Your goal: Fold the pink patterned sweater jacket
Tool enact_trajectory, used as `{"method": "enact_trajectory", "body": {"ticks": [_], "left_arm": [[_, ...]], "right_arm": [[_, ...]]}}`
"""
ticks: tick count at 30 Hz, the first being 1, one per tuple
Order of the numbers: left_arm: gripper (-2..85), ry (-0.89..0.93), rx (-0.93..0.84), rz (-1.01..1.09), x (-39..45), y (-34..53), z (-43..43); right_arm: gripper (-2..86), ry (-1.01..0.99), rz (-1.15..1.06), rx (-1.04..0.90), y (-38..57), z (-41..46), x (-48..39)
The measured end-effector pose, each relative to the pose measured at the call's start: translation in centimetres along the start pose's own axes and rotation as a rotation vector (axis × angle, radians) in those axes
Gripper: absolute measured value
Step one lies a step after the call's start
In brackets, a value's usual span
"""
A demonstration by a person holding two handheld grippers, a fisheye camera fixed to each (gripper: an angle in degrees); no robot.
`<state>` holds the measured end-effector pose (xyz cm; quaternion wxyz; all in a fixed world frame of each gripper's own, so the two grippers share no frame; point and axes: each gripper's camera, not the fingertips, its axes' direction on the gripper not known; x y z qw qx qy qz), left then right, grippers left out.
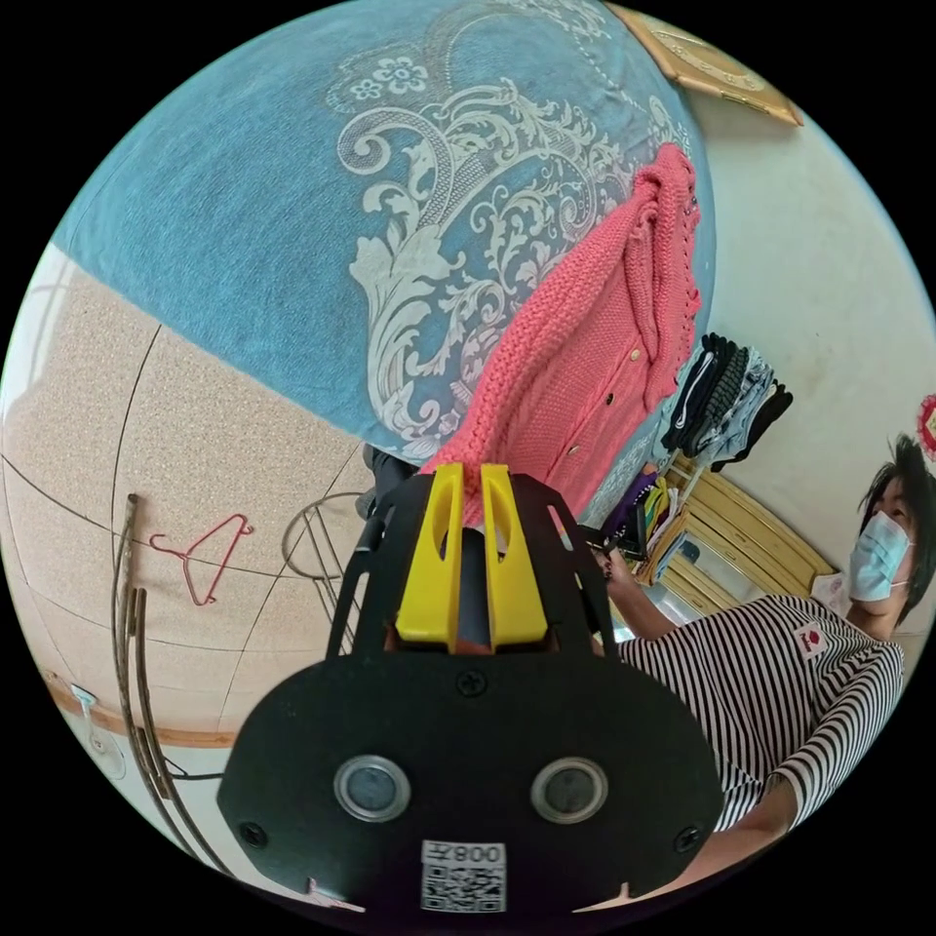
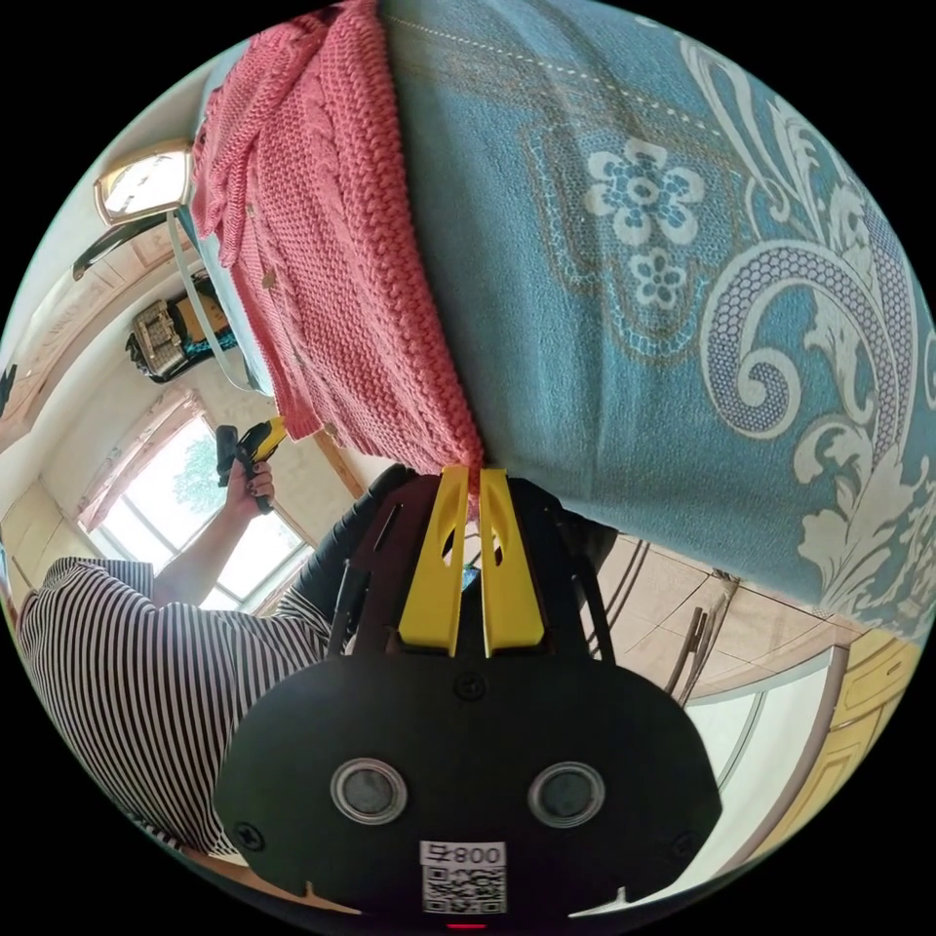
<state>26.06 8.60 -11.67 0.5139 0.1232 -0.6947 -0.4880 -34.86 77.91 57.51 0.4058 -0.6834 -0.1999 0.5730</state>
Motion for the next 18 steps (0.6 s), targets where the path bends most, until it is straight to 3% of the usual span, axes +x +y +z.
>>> {"method": "enact_trajectory", "body": {"ticks": [18], "left_arm": [[2.3,-0.004,0.028,-0.005,6.6,0.3,-2.7]], "right_arm": [[1.7,-0.002,-0.038,-0.049,-5.0,-4.9,-0.9]]}}
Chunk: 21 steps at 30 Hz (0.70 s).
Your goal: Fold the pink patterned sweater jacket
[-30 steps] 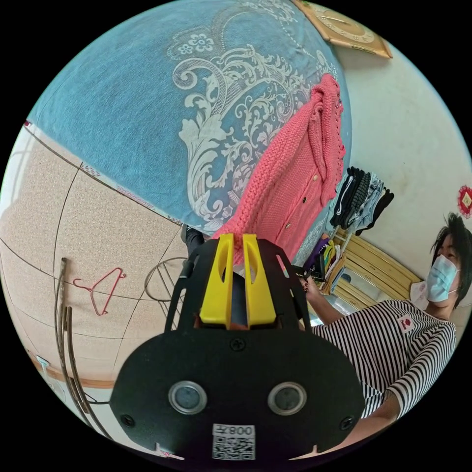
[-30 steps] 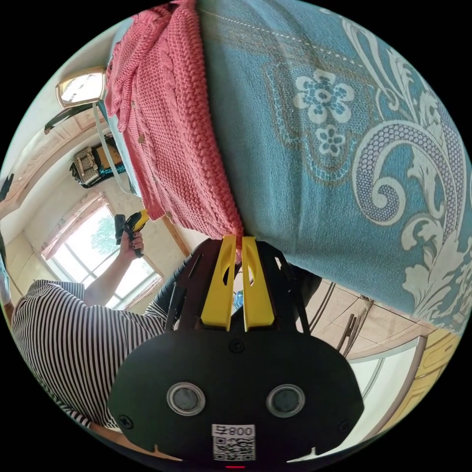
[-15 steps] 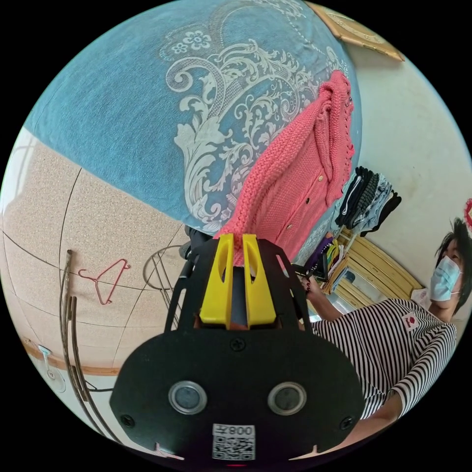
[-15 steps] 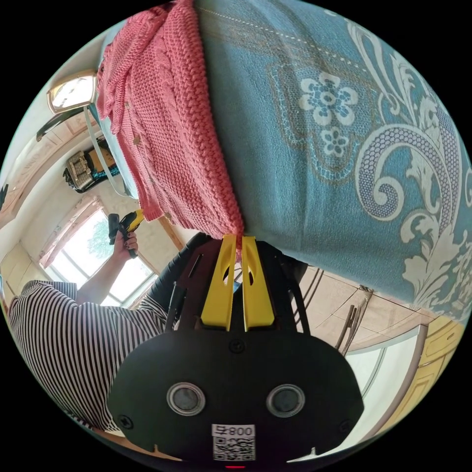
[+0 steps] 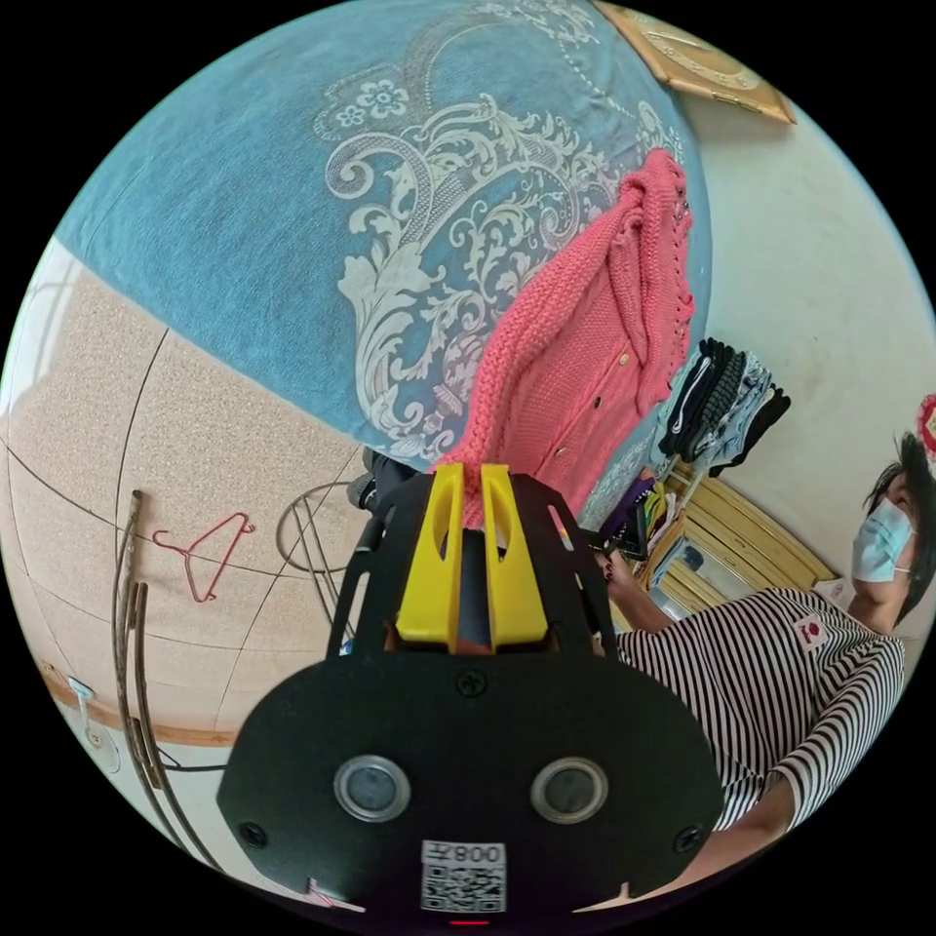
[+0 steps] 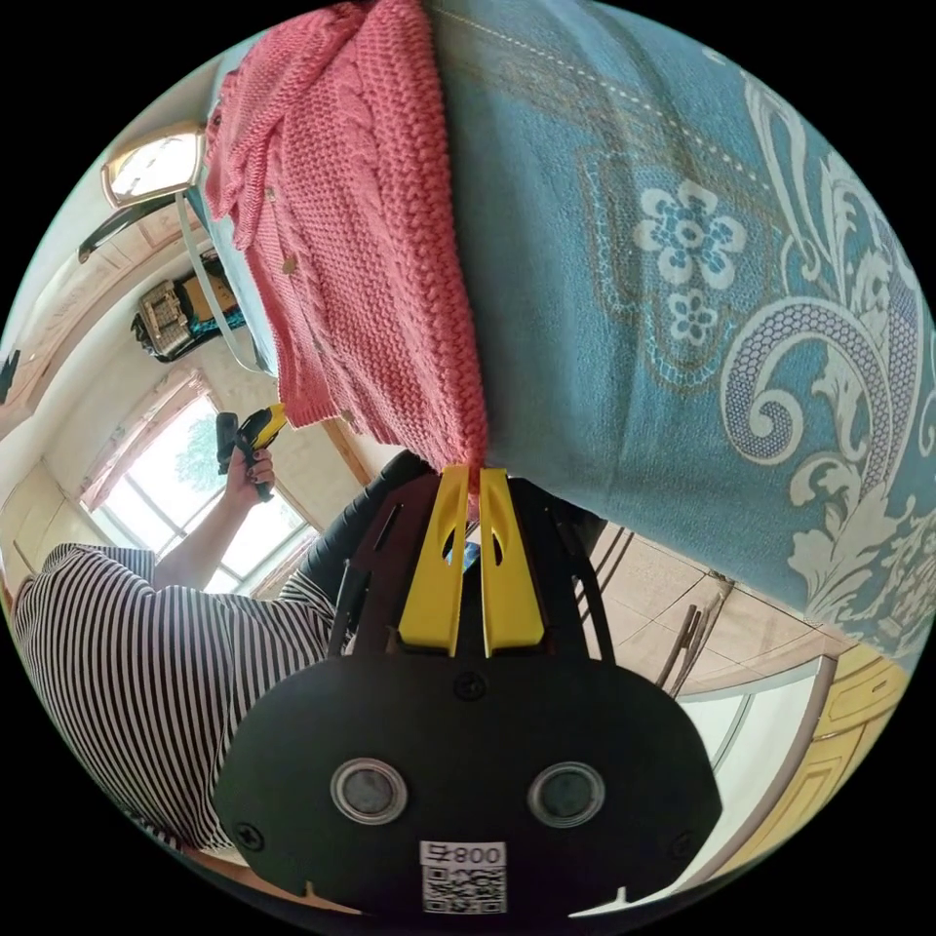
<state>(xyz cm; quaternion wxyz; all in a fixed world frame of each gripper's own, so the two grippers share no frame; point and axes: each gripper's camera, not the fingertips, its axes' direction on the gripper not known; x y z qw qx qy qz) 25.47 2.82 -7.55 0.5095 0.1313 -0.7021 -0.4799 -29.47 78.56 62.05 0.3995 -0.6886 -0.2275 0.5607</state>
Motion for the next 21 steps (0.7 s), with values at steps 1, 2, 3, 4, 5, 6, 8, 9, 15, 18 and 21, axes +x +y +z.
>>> {"method": "enact_trajectory", "body": {"ticks": [1,2,3,4,5,6,8,9,15,18,21], "left_arm": [[2.3,0.002,0.006,0.005,0.6,0.1,-0.4],[2.3,0.006,0.012,0.005,0.9,0.2,-0.7],[2.3,0.034,0.032,0.006,1.6,0.3,-1.2],[2.4,0.070,0.058,0.019,2.6,0.3,-1.8],[2.4,0.081,0.068,0.031,3.1,0.2,-2.1],[2.4,0.090,0.081,0.062,4.5,-0.1,-2.7],[2.5,0.111,0.096,0.116,6.7,-0.7,-3.4],[2.6,0.131,0.109,0.150,8.1,-1.3,-4.0],[3.0,0.267,0.209,0.337,15.7,-6.5,-6.7],[3.1,0.294,0.237,0.433,19.7,-10.3,-7.6],[3.2,0.307,0.258,0.517,23.7,-14.2,-8.3]], "right_arm": [[1.7,0.002,-0.015,0.001,-0.1,-0.6,-0.3],[1.6,0.001,-0.030,0.004,-0.2,-1.3,-0.7],[1.6,-0.005,-0.037,0.006,-0.2,-1.7,-0.9],[1.6,-0.022,-0.056,0.017,-0.2,-2.5,-1.4],[1.6,-0.040,-0.075,0.034,-0.2,-3.6,-2.0],[1.6,-0.048,-0.088,0.043,-0.2,-4.2,-2.3],[1.5,-0.058,-0.147,0.087,-0.5,-6.9,-4.1],[1.5,-0.058,-0.164,0.102,-0.6,-7.7,-4.6],[1.5,-0.049,-0.307,0.296,-2.4,-16.6,-8.9],[1.5,-0.018,-0.363,0.397,-4.2,-21.0,-10.4],[1.6,0.050,-0.394,0.483,-6.2,-25.1,-11.5]]}}
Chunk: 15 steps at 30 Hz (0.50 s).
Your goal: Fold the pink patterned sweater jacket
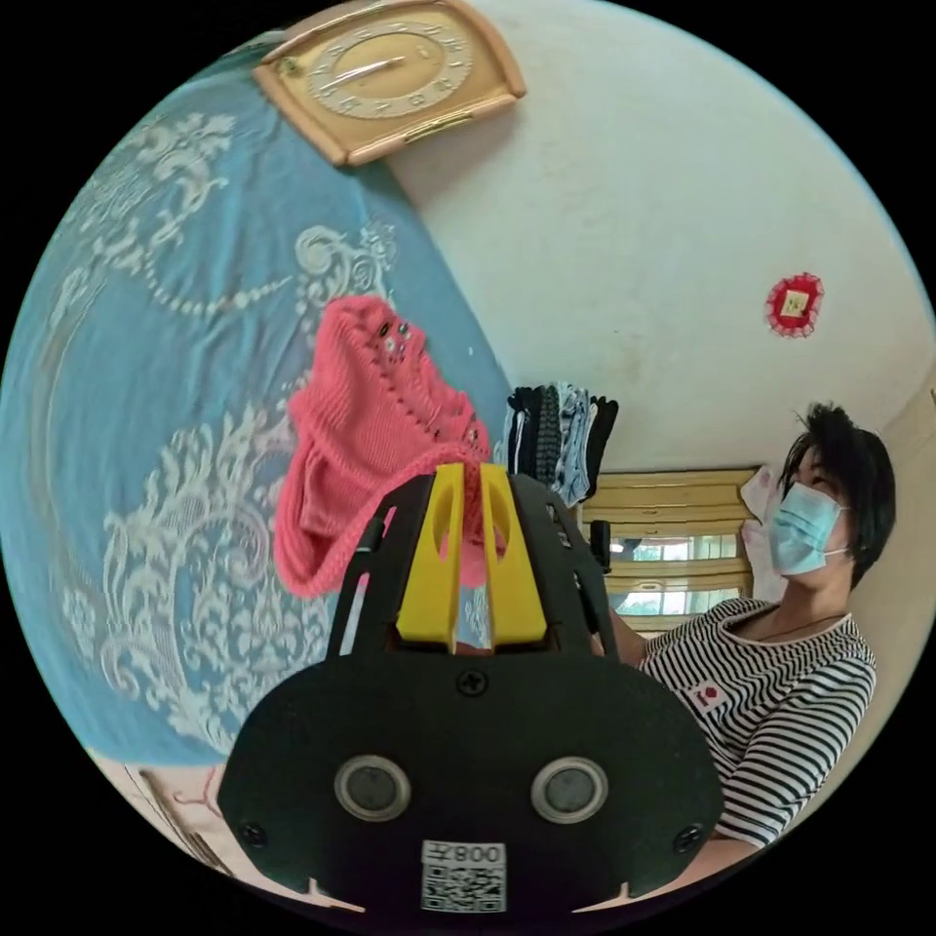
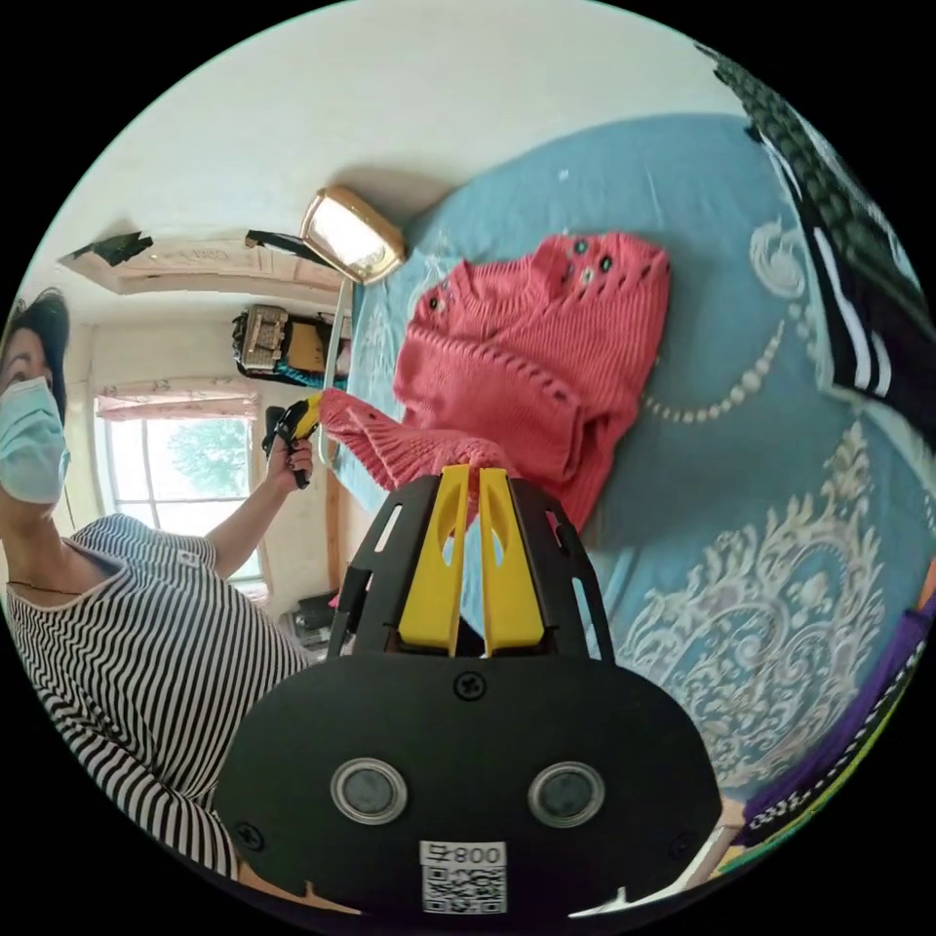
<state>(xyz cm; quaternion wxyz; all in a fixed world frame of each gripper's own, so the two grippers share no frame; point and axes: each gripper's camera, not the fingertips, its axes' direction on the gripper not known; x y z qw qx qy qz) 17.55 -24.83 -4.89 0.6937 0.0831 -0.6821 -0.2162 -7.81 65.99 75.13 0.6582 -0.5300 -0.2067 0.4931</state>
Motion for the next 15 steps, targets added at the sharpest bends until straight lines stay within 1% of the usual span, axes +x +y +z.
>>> {"method": "enact_trajectory", "body": {"ticks": [2,4,10,15], "left_arm": [[3.2,-0.035,-0.017,0.051,0.9,-3.0,1.1],[3.2,-0.073,-0.039,0.100,1.9,-6.5,2.8],[3.3,-0.084,-0.009,0.096,2.7,-12.7,6.2],[3.3,-0.073,0.049,0.087,3.1,-15.6,7.1]], "right_arm": [[1.6,0.048,-0.018,0.049,-3.0,-1.6,0.6],[1.7,0.045,-0.025,0.072,-5.1,-2.4,1.2],[1.7,0.114,-0.045,0.078,-10.9,-3.0,2.3],[1.7,0.084,-0.072,0.125,-14.0,-4.3,2.6]]}}
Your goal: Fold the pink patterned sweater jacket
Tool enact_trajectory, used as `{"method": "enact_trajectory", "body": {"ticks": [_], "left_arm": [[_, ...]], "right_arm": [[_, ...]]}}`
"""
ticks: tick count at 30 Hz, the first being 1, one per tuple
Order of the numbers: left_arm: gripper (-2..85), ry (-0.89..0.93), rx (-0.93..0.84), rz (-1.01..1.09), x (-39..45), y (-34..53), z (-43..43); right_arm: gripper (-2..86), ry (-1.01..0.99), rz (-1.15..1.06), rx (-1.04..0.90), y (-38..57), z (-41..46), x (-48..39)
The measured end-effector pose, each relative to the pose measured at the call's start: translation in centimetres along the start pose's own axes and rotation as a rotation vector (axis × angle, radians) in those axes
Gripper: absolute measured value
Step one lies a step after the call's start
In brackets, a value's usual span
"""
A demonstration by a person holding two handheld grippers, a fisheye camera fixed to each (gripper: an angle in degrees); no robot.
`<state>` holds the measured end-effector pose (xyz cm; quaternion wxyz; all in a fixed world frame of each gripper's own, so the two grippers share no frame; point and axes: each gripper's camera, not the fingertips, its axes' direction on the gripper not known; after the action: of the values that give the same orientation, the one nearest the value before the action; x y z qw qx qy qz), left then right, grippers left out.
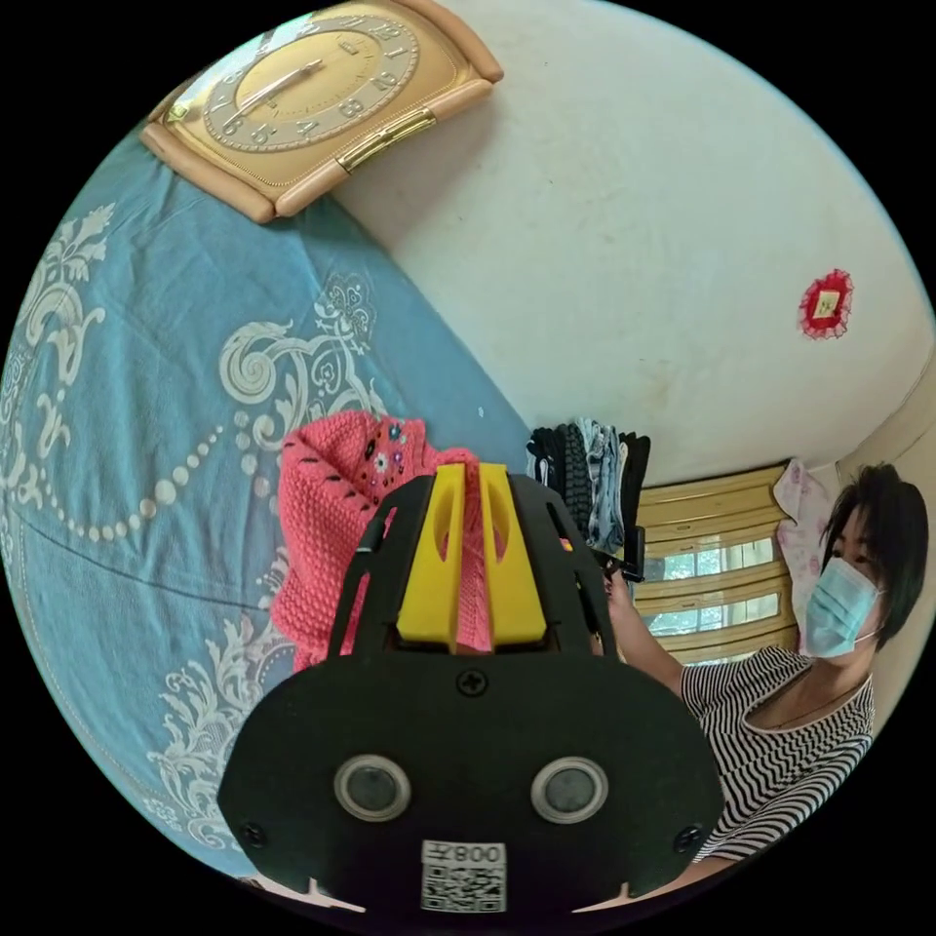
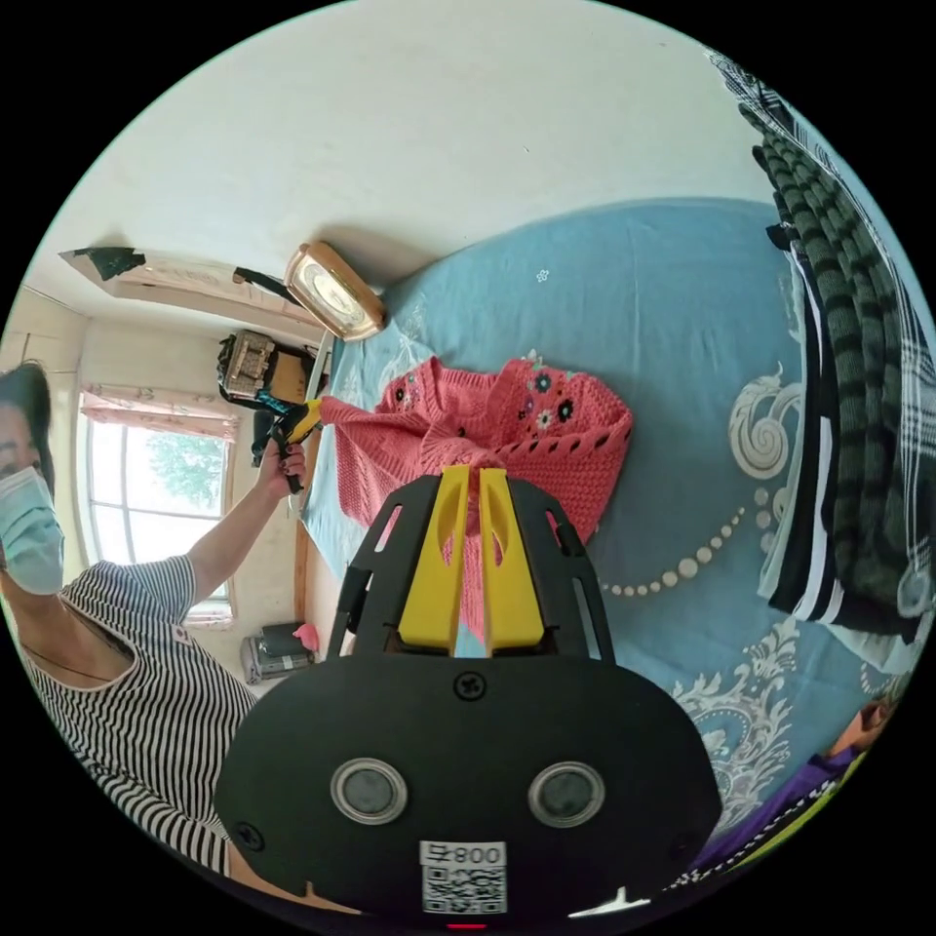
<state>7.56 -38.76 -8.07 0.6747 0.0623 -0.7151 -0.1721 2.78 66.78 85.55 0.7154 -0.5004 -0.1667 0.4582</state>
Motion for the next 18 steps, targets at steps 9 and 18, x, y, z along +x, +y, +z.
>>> {"method": "enact_trajectory", "body": {"ticks": [9,18], "left_arm": [[3.5,-0.139,0.029,-0.199,-4.7,-3.4,6.3],[1.7,0.017,0.242,-0.121,-1.8,-2.7,5.2]], "right_arm": [[1.9,-0.061,0.179,-0.034,-6.0,3.2,6.4],[0.8,-0.235,0.259,0.200,-4.5,0.9,6.1]]}}
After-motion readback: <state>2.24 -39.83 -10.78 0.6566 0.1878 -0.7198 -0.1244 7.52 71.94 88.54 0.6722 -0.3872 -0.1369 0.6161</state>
